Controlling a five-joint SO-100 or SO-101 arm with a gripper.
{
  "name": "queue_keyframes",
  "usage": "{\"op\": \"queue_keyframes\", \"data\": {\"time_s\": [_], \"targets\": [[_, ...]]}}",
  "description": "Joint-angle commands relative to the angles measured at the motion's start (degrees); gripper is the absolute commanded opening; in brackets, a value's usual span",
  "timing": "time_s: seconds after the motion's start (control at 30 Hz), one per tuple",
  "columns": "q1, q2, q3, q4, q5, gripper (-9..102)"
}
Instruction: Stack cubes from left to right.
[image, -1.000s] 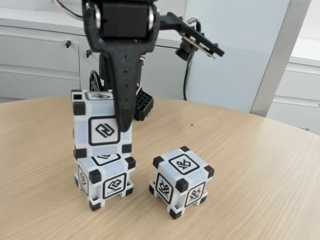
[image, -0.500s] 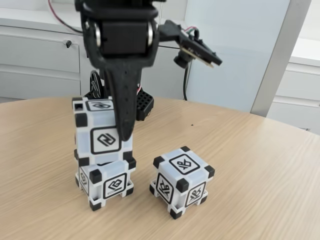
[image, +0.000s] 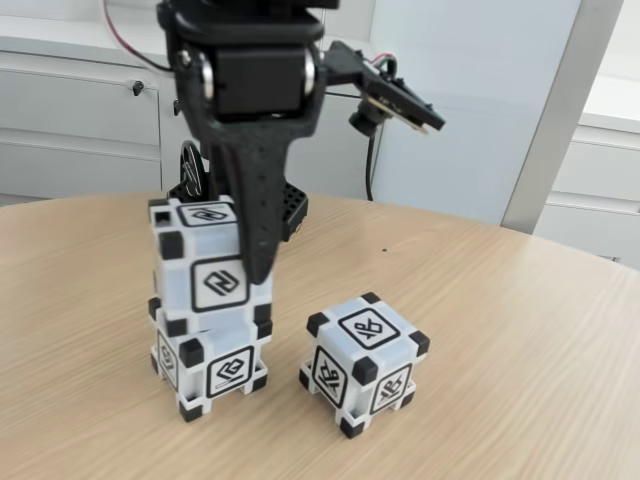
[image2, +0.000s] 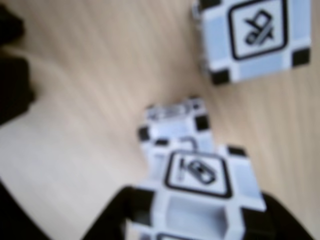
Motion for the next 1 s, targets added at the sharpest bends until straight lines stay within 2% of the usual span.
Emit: {"op": "queue_keyframes", "data": {"time_s": [0.0, 0.43, 0.73, 0.83, 0.97], "targets": [[0.62, 0.35, -1.49, 0.70, 0.79, 0], [0.18, 0.35, -1.41, 0.79, 1.67, 0], [-0.26, 0.35, -1.05, 0.79, 2.81, 13], [-0.35, 0.35, 2.46, 0.79, 2.55, 18], [-0.35, 0.44, 9.40, -0.09, 2.11, 19]]}}
